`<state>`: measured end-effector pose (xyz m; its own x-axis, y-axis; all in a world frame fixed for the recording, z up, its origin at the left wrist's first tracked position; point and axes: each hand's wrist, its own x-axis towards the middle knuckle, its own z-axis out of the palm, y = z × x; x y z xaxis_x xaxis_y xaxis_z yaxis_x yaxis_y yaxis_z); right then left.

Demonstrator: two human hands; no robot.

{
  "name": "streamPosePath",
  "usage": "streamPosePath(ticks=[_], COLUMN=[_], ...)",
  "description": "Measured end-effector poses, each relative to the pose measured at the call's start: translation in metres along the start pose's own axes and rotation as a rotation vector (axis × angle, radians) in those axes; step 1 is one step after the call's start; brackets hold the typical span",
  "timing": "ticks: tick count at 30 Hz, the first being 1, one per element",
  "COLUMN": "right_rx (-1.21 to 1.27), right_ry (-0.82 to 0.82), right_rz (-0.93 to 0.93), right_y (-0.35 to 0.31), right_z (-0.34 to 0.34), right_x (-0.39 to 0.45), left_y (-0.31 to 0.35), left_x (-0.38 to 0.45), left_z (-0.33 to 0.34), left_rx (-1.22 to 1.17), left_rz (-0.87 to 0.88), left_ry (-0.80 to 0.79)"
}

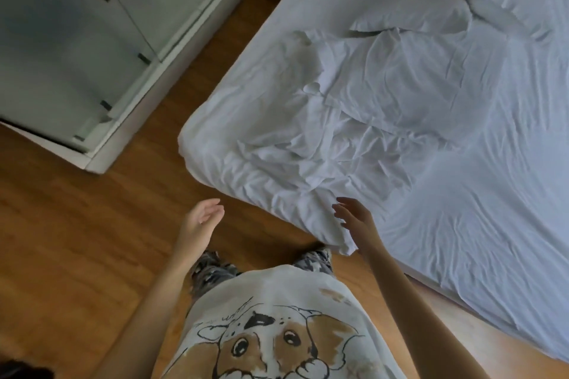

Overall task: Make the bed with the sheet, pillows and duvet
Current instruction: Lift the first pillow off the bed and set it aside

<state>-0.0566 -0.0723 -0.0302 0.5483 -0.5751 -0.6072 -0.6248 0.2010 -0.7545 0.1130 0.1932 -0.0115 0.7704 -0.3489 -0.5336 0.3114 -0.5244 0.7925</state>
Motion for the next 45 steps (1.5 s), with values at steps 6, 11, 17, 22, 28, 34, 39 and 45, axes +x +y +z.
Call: streamPosePath(ticks=[6,11,17,22,28,34,39,45], right_rx=[-0.036,-0.002,-0.113,-0.15,-0.123,-0.044,-0.029,0.079], right_ry=[-0.025,-0.058,-0.155,-0.135,-0.116,-0.09,-0.018,0.163], right_rz=[-0.032,-0.056,-0.138,-0.199,-0.186,-0.151,-0.13,-0.045], right_y=[-0.049,-0.098,-0.167,-0.228,-0.292,-0.386,-0.447,-0.49], right_z=[0.155,0.285,0.39,0.455,0.528,0.573,0.591,0.593], right_x=[0.002,-0.01,0.002,0.048,0.142,0.226,0.28,0.345], left_y=[-0.041,-0.064,-0.069,-0.046,0.004,0.109,0.184,0.243], left_x=[0.037,0.054,0.106,0.179,0.304,0.436,0.526,0.639], left_z=[-0.142,-0.269,-0.377,-0.422,-0.471,-0.521,-0.537,-0.524], left_rx=[-0.082,-0.106,-0.14,-0.123,-0.027,0.092,0.156,0.246], left_rz=[0.033,0.01,-0.069,-0.067,-0.047,0.056,0.121,0.157], left_ry=[0.008,0.068,0.13,0.13,0.044,-0.031,-0.11,-0.31])
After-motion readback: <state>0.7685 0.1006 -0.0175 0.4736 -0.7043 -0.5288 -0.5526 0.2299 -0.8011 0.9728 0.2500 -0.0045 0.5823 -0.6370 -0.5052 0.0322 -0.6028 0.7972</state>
